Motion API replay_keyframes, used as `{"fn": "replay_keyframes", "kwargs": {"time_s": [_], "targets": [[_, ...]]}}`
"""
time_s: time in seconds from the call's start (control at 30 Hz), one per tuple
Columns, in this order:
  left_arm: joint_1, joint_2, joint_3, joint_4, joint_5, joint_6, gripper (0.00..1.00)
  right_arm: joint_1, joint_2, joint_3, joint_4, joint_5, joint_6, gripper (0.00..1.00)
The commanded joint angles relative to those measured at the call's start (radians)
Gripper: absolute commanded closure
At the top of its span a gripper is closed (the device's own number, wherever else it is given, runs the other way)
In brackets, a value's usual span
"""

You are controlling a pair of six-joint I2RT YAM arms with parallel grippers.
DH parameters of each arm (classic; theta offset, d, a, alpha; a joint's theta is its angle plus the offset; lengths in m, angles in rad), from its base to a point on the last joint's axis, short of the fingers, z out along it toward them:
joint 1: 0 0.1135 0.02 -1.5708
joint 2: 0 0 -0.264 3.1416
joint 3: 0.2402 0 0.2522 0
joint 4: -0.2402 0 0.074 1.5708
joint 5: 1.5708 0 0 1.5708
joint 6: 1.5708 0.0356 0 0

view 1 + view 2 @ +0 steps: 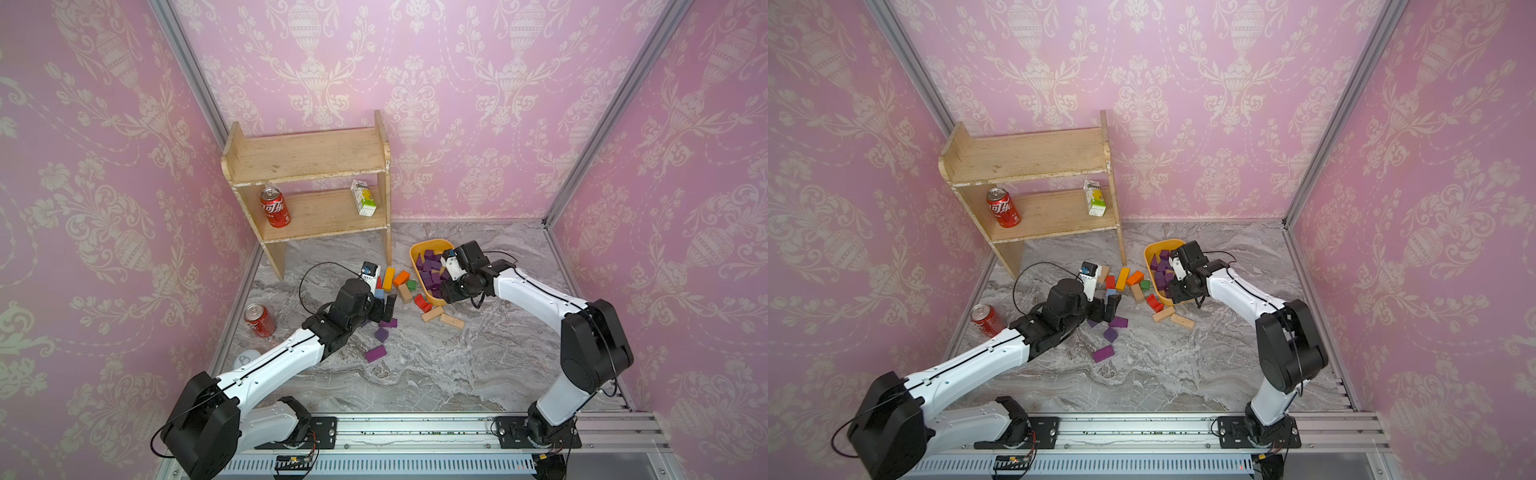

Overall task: Pick purple bricks into the storage bin
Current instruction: Place the building block in the storage box, then pick up the building block from the center of the board.

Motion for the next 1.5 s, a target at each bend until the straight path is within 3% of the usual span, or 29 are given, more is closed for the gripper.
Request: {"fn": "replay_keyframes", "kwargs": {"time_s": [0.0,0.2,0.43,0.63,1.0,1.13,1.47], "targets": [[0.007,-0.026,0.047,-0.147,-0.009,0.011,0.01,0.004,-0.125,-0.105,0.056,-0.033,0.044,0.43],[0.01,0.01,0.078,-0.298,-0.05,-0.018,0.01,0.035,-0.27,-0.243,0.08,-0.063,0.072,0.42],[0.011,0.076,0.09,-0.417,0.077,-0.011,0.02,0.058,-0.374,-0.342,0.113,-0.113,0.065,0.42],[0.011,0.214,0.128,-0.472,0.096,0.0,0.06,0.057,-0.461,-0.429,0.151,-0.176,0.039,0.41],[0.009,0.326,0.159,-0.458,0.096,0.012,0.22,0.057,-0.64,-0.578,0.238,-0.214,0.071,0.31],[0.01,0.334,0.143,-0.42,0.102,0.012,0.23,0.057,-0.689,-0.638,0.285,-0.232,0.084,0.25],[0.01,0.381,0.139,-0.378,0.116,0.01,0.23,0.057,-0.768,-0.69,0.289,-0.197,0.097,0.21]]}}
